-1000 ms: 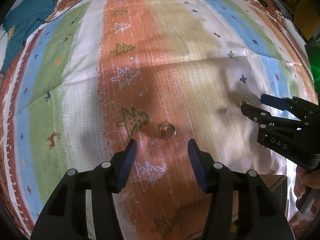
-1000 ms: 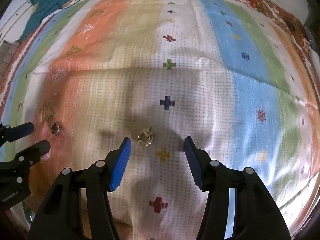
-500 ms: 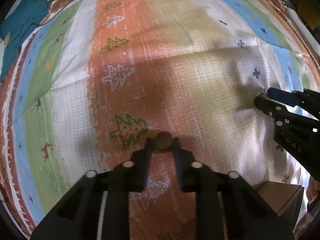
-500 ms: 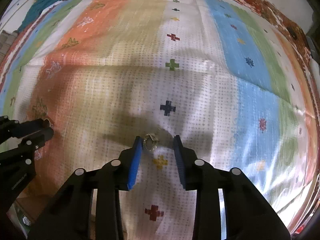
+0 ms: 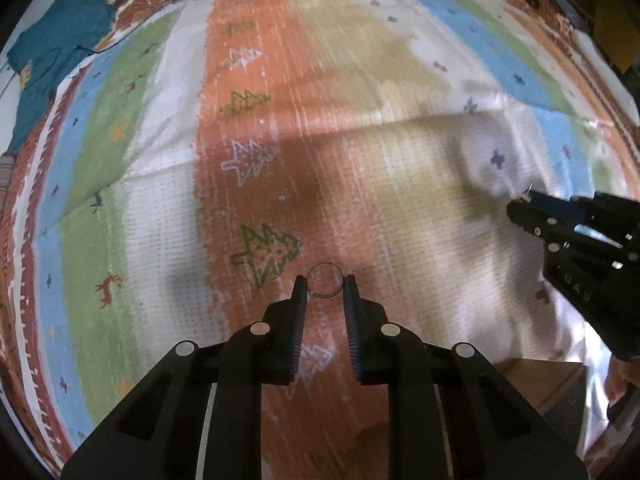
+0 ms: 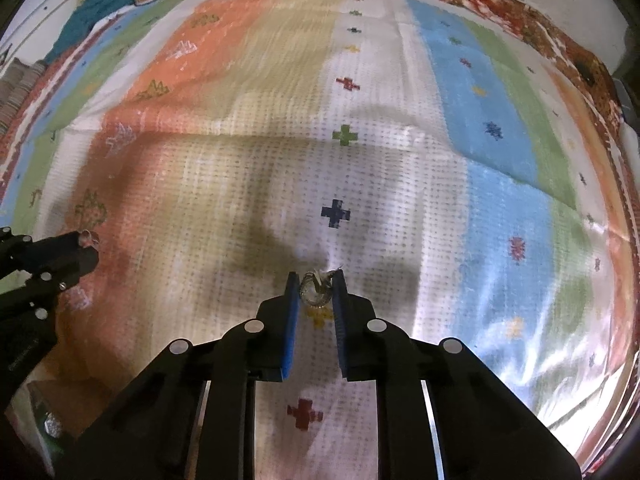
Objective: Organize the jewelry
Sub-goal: 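Carry both gold rings over the silver tin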
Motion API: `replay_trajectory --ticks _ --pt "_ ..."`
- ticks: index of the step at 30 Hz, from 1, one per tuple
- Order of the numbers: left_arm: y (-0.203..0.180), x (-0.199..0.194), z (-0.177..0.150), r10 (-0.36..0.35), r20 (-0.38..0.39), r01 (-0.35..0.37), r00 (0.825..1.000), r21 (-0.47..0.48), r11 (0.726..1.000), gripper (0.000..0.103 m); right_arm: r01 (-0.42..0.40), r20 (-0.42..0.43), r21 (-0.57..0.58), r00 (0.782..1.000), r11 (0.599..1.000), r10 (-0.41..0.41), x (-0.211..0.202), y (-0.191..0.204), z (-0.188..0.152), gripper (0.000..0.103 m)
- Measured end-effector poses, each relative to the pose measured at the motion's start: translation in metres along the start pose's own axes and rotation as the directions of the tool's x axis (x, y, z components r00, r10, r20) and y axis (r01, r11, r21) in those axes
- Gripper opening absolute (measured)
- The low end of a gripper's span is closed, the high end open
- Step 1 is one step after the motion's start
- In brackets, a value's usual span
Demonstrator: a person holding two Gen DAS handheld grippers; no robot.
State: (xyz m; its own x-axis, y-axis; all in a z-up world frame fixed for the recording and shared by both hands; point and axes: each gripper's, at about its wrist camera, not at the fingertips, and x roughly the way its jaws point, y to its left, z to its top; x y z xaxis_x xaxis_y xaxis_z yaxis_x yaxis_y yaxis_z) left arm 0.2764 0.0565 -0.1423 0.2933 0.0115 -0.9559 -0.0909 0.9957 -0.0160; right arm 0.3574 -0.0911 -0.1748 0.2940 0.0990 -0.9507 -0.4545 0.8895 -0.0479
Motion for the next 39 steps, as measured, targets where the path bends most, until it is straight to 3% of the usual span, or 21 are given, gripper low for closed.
replay_trajectory --ticks 11,14,39 --pt "-0.011 -0.053 -0.014 -0.037 0.09 0.038 0.995 -0.016 0.999 0.018 -0.035 0.072 -0.004 0.997 0.999 0.035 -0.045 0.009 -0.014 0.017" --pt "-0.012 -0.065 -0.017 -0.051 0.116 0.054 0.992 -0.023 0.998 0.018 -0.078 0.08 -0.001 0.994 0.997 0.077 -0.054 0.01 -0.017 0.017" --pt "-0.031 -0.131 -0.071 -0.113 0.229 0.116 0.967 -0.003 0.993 0.018 -0.082 0.173 -0.057 0.981 0.995 0.091 -0.113 0.023 -0.064 0.017"
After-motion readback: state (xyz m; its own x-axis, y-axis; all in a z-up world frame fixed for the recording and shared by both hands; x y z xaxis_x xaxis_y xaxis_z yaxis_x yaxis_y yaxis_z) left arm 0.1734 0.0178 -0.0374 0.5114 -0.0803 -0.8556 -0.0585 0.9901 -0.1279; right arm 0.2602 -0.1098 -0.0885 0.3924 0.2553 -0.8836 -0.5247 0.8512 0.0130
